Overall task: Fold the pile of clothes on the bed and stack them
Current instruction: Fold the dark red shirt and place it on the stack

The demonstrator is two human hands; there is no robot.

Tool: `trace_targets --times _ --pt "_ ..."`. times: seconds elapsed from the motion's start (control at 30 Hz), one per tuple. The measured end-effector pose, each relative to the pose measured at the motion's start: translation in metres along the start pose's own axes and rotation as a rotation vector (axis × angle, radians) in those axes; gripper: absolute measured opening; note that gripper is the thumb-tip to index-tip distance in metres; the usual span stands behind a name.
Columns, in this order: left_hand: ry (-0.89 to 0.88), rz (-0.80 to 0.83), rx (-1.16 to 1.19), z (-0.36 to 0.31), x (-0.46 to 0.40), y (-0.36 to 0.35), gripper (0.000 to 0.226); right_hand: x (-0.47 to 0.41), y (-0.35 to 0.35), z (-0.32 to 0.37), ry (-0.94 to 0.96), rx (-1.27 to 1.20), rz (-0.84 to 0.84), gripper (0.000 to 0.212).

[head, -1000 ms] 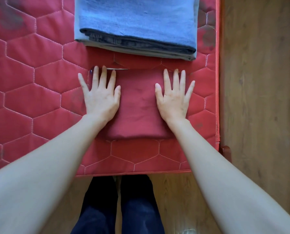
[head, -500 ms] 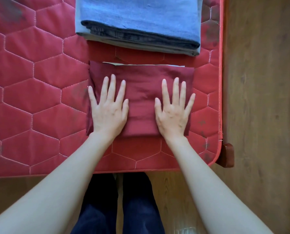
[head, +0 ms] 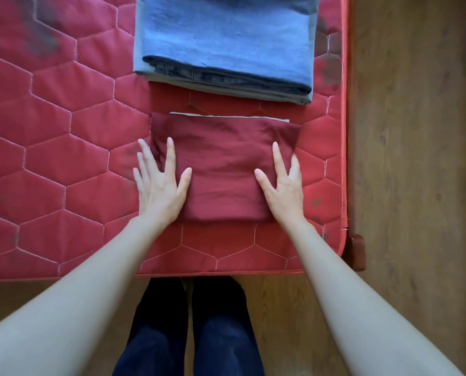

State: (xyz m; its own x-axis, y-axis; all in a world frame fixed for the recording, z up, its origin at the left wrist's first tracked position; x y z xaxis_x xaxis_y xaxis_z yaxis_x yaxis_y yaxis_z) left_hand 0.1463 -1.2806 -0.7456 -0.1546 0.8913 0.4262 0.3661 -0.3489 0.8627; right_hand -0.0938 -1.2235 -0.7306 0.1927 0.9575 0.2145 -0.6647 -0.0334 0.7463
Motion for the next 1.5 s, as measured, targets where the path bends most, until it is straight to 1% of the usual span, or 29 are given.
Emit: trace_targets --times 0.1,0.17,0.27,0.33,0.5,0.6,0.67,0.8,0.9,1.03,1.13,1.23,1.33,1.5 --pt "-0.006 -0.030 -0.003 -0.004 -0.001 0.008 0.067 -0.005 0.010 -0.002 -0.029 -0.046 0.048 0.061" --pt "0.037 -0.032 0.038 -0.008 -0.003 0.014 0.064 -0.009 0.014 -0.003 -0.055 -0.092 0.085 0.059" --pt "0.125 0.021 0.093 -0.013 -0.005 0.017 0.061 -0.011 0.017 -0.002 -0.092 -0.125 0.122 0.058" --pt "0.150 0.048 0.100 -0.013 -0.006 0.019 0.059 -0.010 0.018 -0.001 -0.105 -0.090 0.118 0.059" --pt "0.119 0.064 0.028 -0.006 -0.009 0.023 0.057 -0.009 0.017 0.000 -0.063 0.141 0.149 0.061" --pt "0.116 0.100 0.057 0.000 -0.010 0.023 0.057 -0.009 0.016 -0.002 -0.072 0.101 0.147 0.061" --pt "0.110 0.117 0.136 0.002 -0.006 0.023 0.057 -0.009 0.015 -0.003 -0.069 0.018 0.123 0.061" --pt "0.117 0.088 0.234 0.005 0.001 0.019 0.058 -0.007 0.010 -0.001 -0.080 -0.123 0.073 0.065" --pt "0.114 0.085 0.333 0.010 0.001 0.018 0.059 -0.005 0.011 0.002 -0.044 -0.228 0.041 0.069" --pt "0.072 0.088 0.431 0.017 0.006 0.022 0.061 0.000 0.014 0.009 0.016 -0.248 0.020 0.073" --pt "0.054 0.085 0.454 0.015 0.012 0.031 0.061 0.007 0.018 0.018 0.051 -0.252 -0.057 0.074" --pt "0.017 0.086 0.425 0.007 0.020 0.047 0.061 0.014 0.029 0.029 0.097 -0.187 -0.099 0.074" --pt "-0.023 0.067 0.383 -0.007 0.027 0.072 0.060 0.018 0.051 0.044 0.135 -0.174 -0.132 0.073" --pt "-0.111 0.006 0.407 -0.048 0.025 0.125 0.060 0.005 0.109 0.074 0.205 -0.198 -0.214 0.074"
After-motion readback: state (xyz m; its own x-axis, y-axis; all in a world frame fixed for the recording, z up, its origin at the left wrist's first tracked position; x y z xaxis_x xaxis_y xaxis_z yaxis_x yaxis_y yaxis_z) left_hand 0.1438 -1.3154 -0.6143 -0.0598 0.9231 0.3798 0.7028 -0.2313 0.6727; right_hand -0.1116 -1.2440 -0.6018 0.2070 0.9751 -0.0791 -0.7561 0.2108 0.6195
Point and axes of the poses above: each hand's wrist, its own x-axis away from the middle knuckle, its own y-axis out of the back of the hand, z = x × y, the point moved 2 cm from there along -x, towards the middle knuckle, and after that the axes turned 15 degrees about y, right-handed, at the moved point
